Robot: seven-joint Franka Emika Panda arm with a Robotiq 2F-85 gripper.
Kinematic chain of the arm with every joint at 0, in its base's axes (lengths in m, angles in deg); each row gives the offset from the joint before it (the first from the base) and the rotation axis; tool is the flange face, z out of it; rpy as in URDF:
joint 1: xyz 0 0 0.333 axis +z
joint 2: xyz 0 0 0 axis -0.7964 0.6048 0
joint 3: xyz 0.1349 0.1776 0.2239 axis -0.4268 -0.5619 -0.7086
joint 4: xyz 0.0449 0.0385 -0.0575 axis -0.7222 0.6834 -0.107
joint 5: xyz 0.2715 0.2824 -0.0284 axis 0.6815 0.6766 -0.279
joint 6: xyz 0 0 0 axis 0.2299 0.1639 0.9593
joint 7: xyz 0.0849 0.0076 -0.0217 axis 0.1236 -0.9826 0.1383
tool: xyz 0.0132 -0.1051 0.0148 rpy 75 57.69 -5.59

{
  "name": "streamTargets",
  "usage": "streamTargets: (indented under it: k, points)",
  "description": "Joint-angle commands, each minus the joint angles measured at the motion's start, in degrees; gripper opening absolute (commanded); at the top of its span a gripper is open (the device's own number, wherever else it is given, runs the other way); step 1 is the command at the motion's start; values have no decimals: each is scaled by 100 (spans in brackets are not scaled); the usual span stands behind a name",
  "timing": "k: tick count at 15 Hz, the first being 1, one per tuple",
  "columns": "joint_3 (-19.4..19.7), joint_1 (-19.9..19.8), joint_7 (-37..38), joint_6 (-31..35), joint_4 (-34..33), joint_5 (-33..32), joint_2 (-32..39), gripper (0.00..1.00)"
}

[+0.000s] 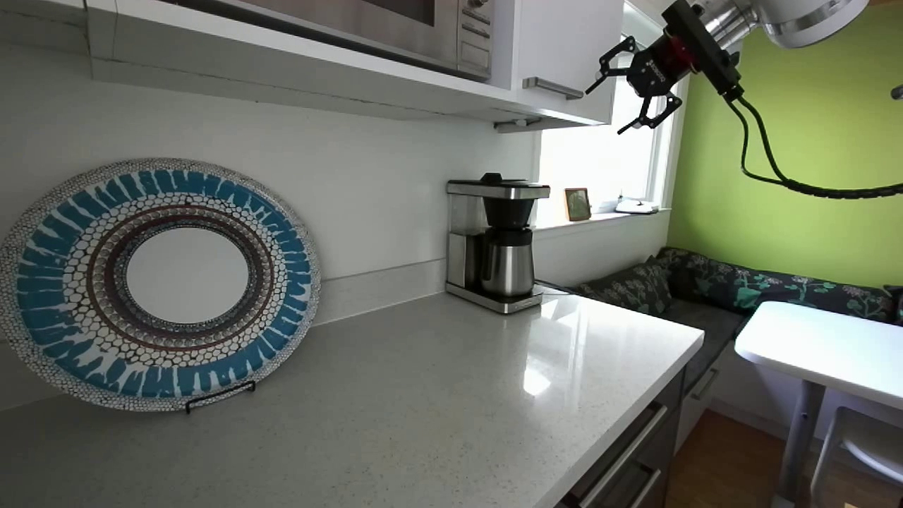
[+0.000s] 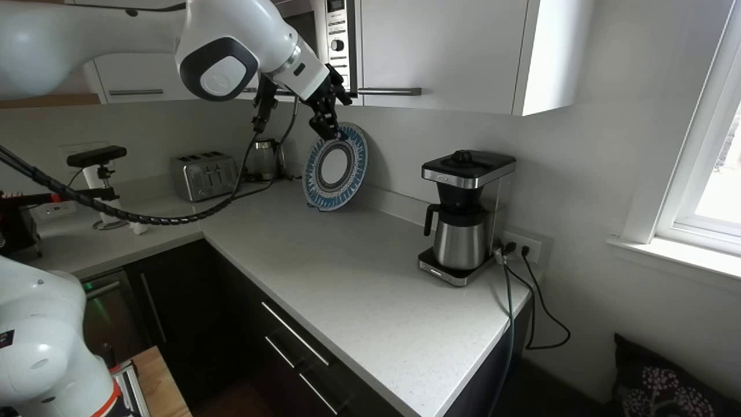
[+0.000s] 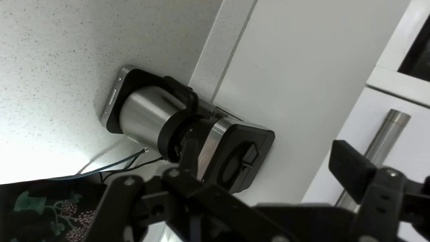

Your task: Open the upper cabinet door on the right

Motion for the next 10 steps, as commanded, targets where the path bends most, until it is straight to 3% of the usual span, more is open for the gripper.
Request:
streamTargets:
  k: [1,10]
  points:
    - [-19,-40,312,101,-238,255,153,100]
    - [-561,-159,1584,1251,-498,-122,566,100]
